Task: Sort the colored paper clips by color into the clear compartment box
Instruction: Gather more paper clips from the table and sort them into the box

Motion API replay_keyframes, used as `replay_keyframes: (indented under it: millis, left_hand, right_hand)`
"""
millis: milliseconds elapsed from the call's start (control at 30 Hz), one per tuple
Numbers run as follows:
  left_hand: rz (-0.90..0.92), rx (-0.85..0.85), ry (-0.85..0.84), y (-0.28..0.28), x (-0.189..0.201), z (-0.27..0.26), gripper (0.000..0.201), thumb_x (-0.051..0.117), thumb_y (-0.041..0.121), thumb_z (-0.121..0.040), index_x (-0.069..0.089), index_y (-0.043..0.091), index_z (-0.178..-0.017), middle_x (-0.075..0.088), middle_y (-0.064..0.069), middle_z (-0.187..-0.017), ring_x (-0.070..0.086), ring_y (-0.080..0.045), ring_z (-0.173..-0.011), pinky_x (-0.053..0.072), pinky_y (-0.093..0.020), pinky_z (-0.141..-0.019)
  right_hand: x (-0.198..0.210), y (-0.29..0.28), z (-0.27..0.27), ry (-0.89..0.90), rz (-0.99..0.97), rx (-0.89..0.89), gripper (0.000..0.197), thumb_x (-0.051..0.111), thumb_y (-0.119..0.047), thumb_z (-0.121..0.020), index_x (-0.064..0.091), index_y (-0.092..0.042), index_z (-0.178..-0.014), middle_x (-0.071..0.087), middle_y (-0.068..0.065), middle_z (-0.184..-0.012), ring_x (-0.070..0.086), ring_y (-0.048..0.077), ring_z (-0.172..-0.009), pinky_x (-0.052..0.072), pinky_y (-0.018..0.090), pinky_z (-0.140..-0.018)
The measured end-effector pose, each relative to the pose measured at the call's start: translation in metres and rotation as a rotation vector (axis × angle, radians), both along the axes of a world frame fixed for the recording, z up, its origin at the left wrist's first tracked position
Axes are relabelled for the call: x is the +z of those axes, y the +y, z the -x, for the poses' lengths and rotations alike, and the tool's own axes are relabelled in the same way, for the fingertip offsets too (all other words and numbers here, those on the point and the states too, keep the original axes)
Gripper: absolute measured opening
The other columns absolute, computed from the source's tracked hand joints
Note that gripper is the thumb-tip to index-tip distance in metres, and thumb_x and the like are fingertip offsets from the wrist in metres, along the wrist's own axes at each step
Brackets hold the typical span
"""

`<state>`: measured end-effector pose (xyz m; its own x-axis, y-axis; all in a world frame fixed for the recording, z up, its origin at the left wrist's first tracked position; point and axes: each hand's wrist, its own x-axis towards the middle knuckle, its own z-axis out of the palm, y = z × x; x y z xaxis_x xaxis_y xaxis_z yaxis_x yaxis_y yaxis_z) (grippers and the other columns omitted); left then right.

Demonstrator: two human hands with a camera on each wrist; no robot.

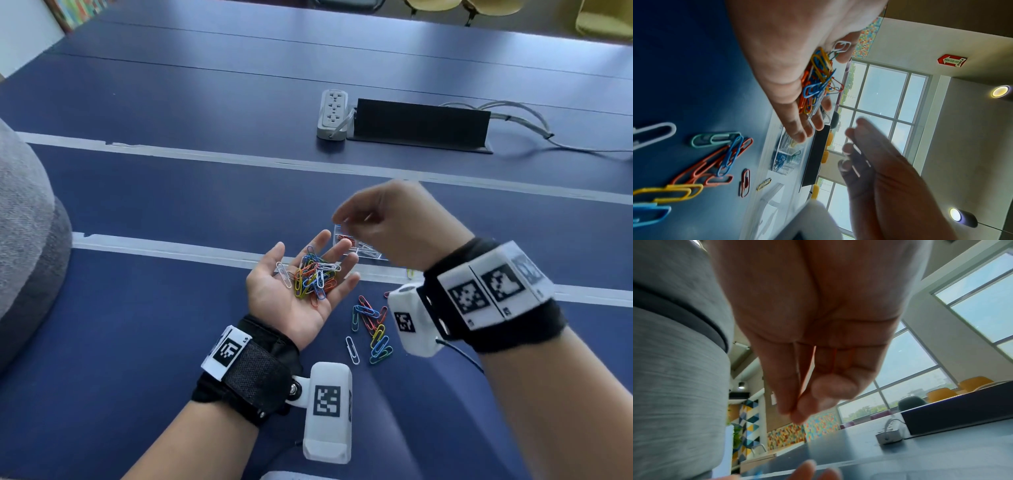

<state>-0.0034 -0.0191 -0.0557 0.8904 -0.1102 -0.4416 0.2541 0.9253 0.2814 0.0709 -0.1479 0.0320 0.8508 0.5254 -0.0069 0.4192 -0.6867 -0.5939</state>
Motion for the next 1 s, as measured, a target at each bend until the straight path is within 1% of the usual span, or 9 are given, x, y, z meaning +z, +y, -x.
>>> replay_keyframes:
  millis: [100,167,300,500,633,700,800,933,1000]
  left_hand:
    - [0.006,0.029,0.017,-0.003,0.002,0.000,0.058,0.036,0.045,-0.093,0.063,-0.001,-0.115,0.065,-0.021,-0.119,0.066,-0.038,-0.101,0.050,-0.052,-0.090]
    - [0.002,0.035,0.039,-0.004,0.004,0.000,0.059,0.036,0.046,-0.093,0.062,-0.001,-0.116,0.069,-0.019,-0.105,0.070,-0.033,-0.086,0.057,-0.043,-0.077]
    - [-0.017,0.015,0.091,-0.006,0.006,0.002,0.057,0.038,0.047,-0.092,0.066,0.002,-0.111,0.068,-0.011,-0.094,0.064,-0.022,-0.081,0.052,-0.029,-0.075]
    - [-0.028,0.035,0.094,-0.011,0.006,0.004,0.038,0.037,0.030,-0.097,0.062,0.008,-0.077,0.064,-0.007,-0.070,0.066,-0.019,-0.065,0.054,-0.028,-0.066]
    - [-0.001,0.033,0.039,-0.012,0.008,0.002,0.037,0.034,0.026,-0.098,0.062,0.003,-0.090,0.070,-0.015,-0.083,0.071,-0.027,-0.073,0.059,-0.040,-0.065]
    - [0.005,0.034,0.007,-0.012,0.009,0.003,0.040,0.034,0.027,-0.097,0.064,0.001,-0.098,0.070,-0.021,-0.100,0.070,-0.033,-0.089,0.057,-0.049,-0.076]
    - [0.011,0.027,0.006,-0.011,0.009,0.004,0.040,0.036,0.028,-0.097,0.063,0.001,-0.107,0.062,-0.024,-0.120,0.060,-0.039,-0.111,0.047,-0.055,-0.094]
    - [0.042,0.015,-0.015,-0.010,0.008,0.005,0.043,0.037,0.030,-0.095,0.066,-0.001,-0.105,0.066,-0.025,-0.111,0.064,-0.039,-0.100,0.049,-0.056,-0.089]
    - [0.041,0.003,-0.017,-0.009,0.008,0.005,0.046,0.036,0.030,-0.095,0.064,-0.001,-0.113,0.064,-0.026,-0.118,0.062,-0.039,-0.105,0.049,-0.056,-0.088]
  right_hand:
    - [0.000,0.002,0.023,0.026,0.128,0.170,0.013,0.069,-0.019,-0.076,0.074,-0.023,-0.087,0.064,-0.011,-0.068,0.056,-0.001,-0.059,0.041,0.008,-0.061]
    - [-0.005,0.003,0.032,0.018,0.184,0.225,0.018,0.073,-0.027,-0.072,0.073,-0.026,-0.091,0.064,-0.008,-0.072,0.054,0.004,-0.063,0.042,0.018,-0.066]
    - [-0.022,0.007,0.037,-0.010,0.140,0.259,0.024,0.075,-0.027,-0.069,0.070,-0.024,-0.092,0.063,-0.002,-0.083,0.055,0.017,-0.071,0.049,0.031,-0.072]
    - [-0.037,0.008,0.036,-0.083,0.060,0.211,0.017,0.053,-0.033,-0.076,0.069,-0.030,-0.083,0.066,-0.002,-0.086,0.062,0.021,-0.074,0.053,0.037,-0.068]
    - [-0.030,0.005,0.034,-0.141,-0.097,0.139,0.012,0.061,-0.024,-0.080,0.072,-0.020,-0.083,0.062,0.000,-0.081,0.057,0.015,-0.067,0.049,0.028,-0.066]
    - [-0.026,0.002,0.031,-0.144,-0.199,0.084,0.008,0.065,-0.018,-0.078,0.073,-0.017,-0.082,0.062,-0.002,-0.077,0.056,0.011,-0.065,0.044,0.017,-0.065]
    - [-0.024,-0.002,0.027,-0.085,-0.209,0.044,0.009,0.066,-0.011,-0.079,0.073,-0.016,-0.084,0.069,-0.003,-0.077,0.060,0.007,-0.068,0.046,0.014,-0.069]
    - [-0.026,-0.006,0.026,-0.104,-0.247,-0.033,0.017,0.063,-0.006,-0.079,0.074,-0.017,-0.084,0.066,-0.006,-0.075,0.062,0.008,-0.065,0.050,0.019,-0.069]
    - [-0.025,-0.009,0.025,-0.080,-0.290,-0.059,0.021,0.061,-0.003,-0.078,0.074,-0.018,-0.082,0.062,-0.010,-0.074,0.062,0.009,-0.062,0.049,0.015,-0.066]
